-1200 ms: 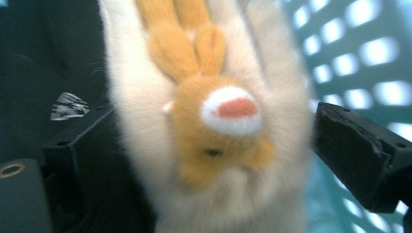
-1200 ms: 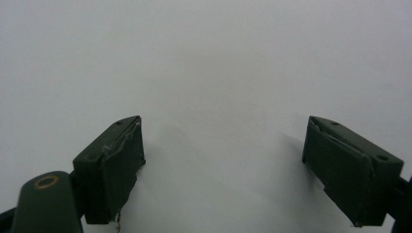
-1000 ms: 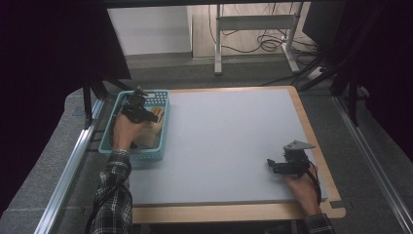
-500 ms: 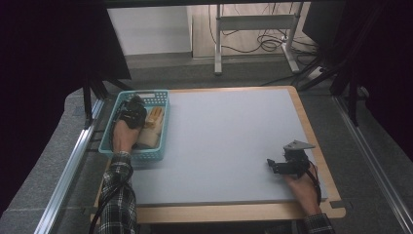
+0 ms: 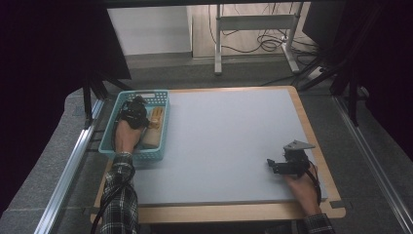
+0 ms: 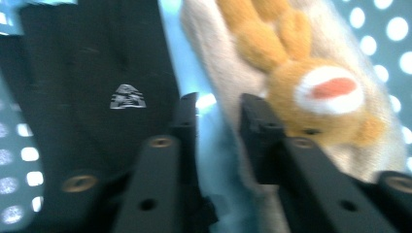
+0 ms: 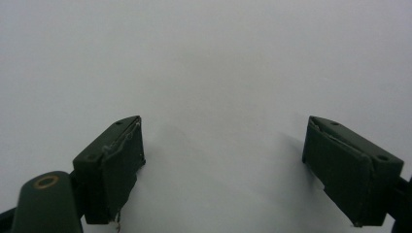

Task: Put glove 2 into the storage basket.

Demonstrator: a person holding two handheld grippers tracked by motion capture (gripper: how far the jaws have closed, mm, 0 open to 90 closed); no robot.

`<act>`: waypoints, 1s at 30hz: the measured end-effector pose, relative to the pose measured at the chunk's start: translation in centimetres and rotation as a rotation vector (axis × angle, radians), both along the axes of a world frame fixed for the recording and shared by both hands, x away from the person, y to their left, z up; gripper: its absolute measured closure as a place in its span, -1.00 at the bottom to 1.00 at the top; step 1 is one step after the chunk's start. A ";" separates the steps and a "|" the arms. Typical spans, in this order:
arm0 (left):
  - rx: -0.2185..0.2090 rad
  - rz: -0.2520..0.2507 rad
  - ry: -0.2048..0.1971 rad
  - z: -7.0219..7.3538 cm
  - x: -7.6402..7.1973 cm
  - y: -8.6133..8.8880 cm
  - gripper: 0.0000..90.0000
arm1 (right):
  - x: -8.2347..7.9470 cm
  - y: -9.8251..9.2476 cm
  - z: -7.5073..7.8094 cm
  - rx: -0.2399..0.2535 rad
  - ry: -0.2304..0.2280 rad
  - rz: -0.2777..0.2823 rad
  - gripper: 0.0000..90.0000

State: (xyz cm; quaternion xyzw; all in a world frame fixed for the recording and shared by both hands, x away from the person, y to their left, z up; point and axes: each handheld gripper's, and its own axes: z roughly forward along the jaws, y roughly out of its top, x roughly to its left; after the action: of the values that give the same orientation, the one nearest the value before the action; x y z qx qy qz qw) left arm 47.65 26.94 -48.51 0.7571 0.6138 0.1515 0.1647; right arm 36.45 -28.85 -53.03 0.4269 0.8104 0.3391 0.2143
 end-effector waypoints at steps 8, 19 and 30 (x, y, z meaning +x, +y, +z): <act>-0.054 0.023 -0.045 0.9 -0.6 1.6 -0.36 | 0.0 0.0 0.0 -0.001 0.001 0.000 -0.67; -0.145 0.033 -0.096 1.8 -1.9 3.3 -0.86 | 0.0 0.0 0.0 0.000 -0.001 0.000 -0.67; -0.209 -0.067 -0.187 3.7 -4.0 2.2 -0.97 | 0.0 0.0 0.0 -0.002 -0.002 0.000 -0.67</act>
State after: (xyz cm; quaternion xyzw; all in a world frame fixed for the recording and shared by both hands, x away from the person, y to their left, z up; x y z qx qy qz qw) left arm 43.63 29.12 -44.80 0.7383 0.5827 0.1512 0.3042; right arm 36.44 -28.82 -53.02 0.4264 0.8106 0.3388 0.2153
